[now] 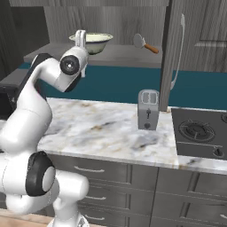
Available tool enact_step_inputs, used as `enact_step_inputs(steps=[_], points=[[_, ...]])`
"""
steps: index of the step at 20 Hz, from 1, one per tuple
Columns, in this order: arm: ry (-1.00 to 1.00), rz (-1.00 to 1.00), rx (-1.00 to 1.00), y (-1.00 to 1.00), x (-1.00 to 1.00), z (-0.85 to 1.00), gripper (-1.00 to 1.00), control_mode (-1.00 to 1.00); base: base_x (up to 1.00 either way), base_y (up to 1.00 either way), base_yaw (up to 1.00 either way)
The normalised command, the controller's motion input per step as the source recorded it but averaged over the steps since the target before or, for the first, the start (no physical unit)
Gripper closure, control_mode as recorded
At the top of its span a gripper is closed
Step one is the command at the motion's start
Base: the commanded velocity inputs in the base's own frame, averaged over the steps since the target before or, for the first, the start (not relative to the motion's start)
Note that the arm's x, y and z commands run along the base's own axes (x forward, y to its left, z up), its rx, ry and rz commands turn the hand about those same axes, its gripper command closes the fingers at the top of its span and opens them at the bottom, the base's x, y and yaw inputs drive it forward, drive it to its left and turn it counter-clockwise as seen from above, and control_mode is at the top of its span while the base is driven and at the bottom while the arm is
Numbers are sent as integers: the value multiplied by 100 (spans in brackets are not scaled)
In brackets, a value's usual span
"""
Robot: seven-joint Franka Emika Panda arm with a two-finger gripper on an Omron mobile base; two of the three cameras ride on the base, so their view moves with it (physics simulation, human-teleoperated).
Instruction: Pick the mug and place it in the sink. Pick the bowl and place it in the open cabinet and then close the cabinet.
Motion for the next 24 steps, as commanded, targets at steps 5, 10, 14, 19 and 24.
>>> enact_step_inputs(steps=[5, 10, 14, 19, 24], points=[[0, -4, 8, -15, -89, 13, -100, -100, 0, 0, 0], [2, -5, 5, -10, -93, 4, -100, -100, 0, 0, 0], [3, -5, 4, -5, -89, 24, -100, -100, 0, 0, 0], [16, -8, 7, -11, -71, 23, -100, -100, 0, 0, 0], [18, -5, 11, -22, -58, 10, -100, -100, 0, 0, 0]])
